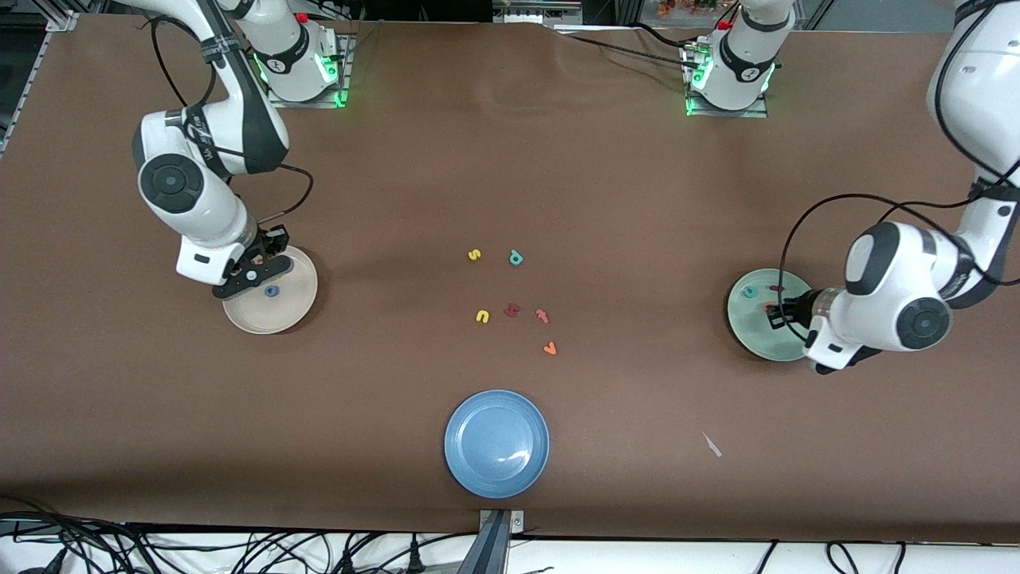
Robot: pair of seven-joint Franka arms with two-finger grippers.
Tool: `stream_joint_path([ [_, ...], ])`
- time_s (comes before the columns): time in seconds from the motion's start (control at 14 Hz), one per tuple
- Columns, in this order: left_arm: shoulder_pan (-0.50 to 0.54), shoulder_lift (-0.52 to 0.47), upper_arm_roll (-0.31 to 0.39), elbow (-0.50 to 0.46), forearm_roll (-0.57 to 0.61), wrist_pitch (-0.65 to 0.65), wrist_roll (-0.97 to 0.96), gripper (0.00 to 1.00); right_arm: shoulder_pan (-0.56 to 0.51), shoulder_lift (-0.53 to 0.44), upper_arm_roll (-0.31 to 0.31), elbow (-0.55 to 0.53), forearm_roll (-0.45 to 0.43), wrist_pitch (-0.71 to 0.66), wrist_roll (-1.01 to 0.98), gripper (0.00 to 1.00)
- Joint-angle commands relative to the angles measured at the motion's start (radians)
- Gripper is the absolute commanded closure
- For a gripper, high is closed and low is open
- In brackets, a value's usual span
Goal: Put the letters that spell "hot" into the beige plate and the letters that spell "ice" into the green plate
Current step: 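Place the e with the left gripper while the right gripper places the 4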
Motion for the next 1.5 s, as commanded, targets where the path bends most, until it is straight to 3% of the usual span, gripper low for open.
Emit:
stream_joint_path([
  [0.0, -0.003, 0.007, 0.0, 0.007, 0.048, 0.006, 0.01, 0.38, 0.004, -0.029, -0.009, -0.034, 0.048, 0.012, -0.04, 0.41],
  [0.07, -0.003, 0.004, -0.001, 0.01, 0.048, 0.003, 0.01, 0.23, 0.004, -0.029, -0.009, -0.032, 0.048, 0.012, -0.04, 0.37],
  [0.14, -0.003, -0.002, -0.003, 0.021, 0.046, -0.004, 0.01, 0.0, 0.004, -0.029, -0.009, -0.029, 0.048, 0.01, -0.04, 0.34],
  [0.21, -0.001, -0.017, -0.007, 0.024, 0.042, -0.005, 0.007, 0.0, 0.004, -0.029, -0.009, -0.026, 0.049, 0.01, -0.035, 0.26],
  [0.36, -0.001, -0.072, -0.024, 0.025, 0.032, -0.016, 0.006, 0.0, 0.004, -0.03, -0.009, -0.014, 0.051, 0.009, -0.034, 0.0],
  [0.57, 0.0, -0.155, -0.072, 0.056, 0.031, -0.042, 0.007, 0.0, 0.003, -0.03, -0.009, 0.035, 0.057, 0.003, -0.032, 0.0],
  [0.79, -0.004, -0.163, -0.113, 0.239, -0.009, -0.21, 0.039, 0.0, 0.003, -0.048, -0.009, 0.112, 0.112, -0.026, -0.034, 0.0],
  [1.07, -0.009, -0.165, -0.176, 0.464, -0.008, -0.457, 0.217, 0.0, 0.001, -0.073, -0.032, 0.296, 0.184, -0.261, -0.031, 0.0],
  [1.43, -0.026, -0.234, -0.193, 0.516, -0.028, -0.484, 0.319, 0.0, 0.001, -0.076, -0.103, 0.56, 0.239, -0.601, 0.015, 0.0],
])
